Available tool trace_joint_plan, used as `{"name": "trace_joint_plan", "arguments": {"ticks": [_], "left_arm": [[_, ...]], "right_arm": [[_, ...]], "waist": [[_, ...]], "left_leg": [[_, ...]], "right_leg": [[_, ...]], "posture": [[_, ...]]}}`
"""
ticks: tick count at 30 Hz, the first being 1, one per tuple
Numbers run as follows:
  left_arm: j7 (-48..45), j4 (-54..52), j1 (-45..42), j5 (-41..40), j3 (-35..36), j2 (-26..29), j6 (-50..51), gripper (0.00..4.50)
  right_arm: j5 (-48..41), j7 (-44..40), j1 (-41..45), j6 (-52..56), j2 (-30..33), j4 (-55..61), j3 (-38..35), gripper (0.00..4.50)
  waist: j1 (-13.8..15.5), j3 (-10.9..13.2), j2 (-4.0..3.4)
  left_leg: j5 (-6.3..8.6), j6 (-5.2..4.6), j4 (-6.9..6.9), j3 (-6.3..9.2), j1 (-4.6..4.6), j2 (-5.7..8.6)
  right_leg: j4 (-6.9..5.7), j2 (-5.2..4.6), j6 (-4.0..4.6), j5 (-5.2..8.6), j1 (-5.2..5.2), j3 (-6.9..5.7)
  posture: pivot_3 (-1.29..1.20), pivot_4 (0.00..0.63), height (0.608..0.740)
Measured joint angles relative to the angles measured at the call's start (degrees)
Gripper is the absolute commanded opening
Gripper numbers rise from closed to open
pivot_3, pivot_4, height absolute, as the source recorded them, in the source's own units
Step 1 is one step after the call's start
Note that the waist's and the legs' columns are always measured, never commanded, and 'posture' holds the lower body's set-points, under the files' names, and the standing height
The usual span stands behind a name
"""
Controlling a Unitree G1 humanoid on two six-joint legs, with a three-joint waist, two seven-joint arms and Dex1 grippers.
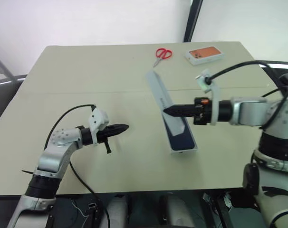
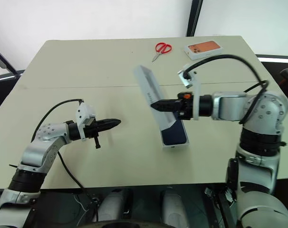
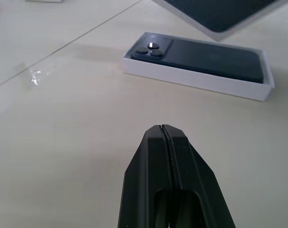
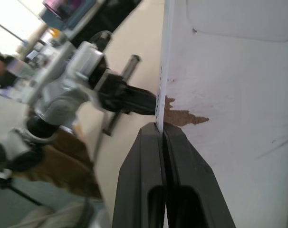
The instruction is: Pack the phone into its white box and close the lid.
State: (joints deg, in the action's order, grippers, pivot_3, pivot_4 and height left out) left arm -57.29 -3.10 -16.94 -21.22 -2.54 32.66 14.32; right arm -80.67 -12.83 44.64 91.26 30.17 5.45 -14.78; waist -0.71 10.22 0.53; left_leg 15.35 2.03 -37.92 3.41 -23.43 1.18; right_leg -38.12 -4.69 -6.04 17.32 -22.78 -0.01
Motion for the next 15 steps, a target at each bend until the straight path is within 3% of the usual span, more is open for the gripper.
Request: {"name": "trace_joint_plan", "arguments": {"ticks": [3,5,11,15], "left_arm": [[0.2,0.3,-0.2,0.4,0.0,0.0,-0.1,0.0],[0.4,0.3,-0.2,0.5,0.0,-0.1,-0.1,0.0],[1.9,-1.1,-0.3,0.7,-0.9,-1.9,0.0,0.0],[2.7,-2.0,-0.2,0.9,-1.3,-2.7,0.2,0.0]], "right_arm": [[-21.1,17.3,-4.4,-9.0,3.7,-1.7,8.9,0.06],[-27.8,23.8,-7.2,-13.4,4.1,-1.7,13.1,0.06],[-31.0,37.3,-12.9,-20.7,-3.9,-1.6,15.3,0.06],[-31.6,46.4,-13.5,-22.7,-7.9,-2.2,12.2,0.06]], "waist": [[0.0,0.0,0.01],[-0.2,0.0,0.01],[-0.3,0.0,0.02],[0.0,0.0,0.02]], "left_leg": [[0.0,-0.01,0.0,0.01,-0.03,0.0],[0.01,-0.02,-0.02,-0.01,-0.03,0.0],[0.02,-0.04,0.0,-0.01,-0.01,-0.06],[0.02,-0.03,-0.03,-0.01,-0.01,-0.04]], "right_leg": [[0.04,-0.02,0.0,0.0,0.01,-0.02],[0.02,0.0,0.0,0.0,0.01,-0.01],[-0.02,0.08,-0.01,0.0,-0.02,0.02],[-0.01,0.05,-0.01,0.0,0.0,0.03]], "posture": [[0.0,0.15,0.74],[0.0,0.15,0.74],[0.0,0.15,0.74],[0.0,0.15,0.74]]}}
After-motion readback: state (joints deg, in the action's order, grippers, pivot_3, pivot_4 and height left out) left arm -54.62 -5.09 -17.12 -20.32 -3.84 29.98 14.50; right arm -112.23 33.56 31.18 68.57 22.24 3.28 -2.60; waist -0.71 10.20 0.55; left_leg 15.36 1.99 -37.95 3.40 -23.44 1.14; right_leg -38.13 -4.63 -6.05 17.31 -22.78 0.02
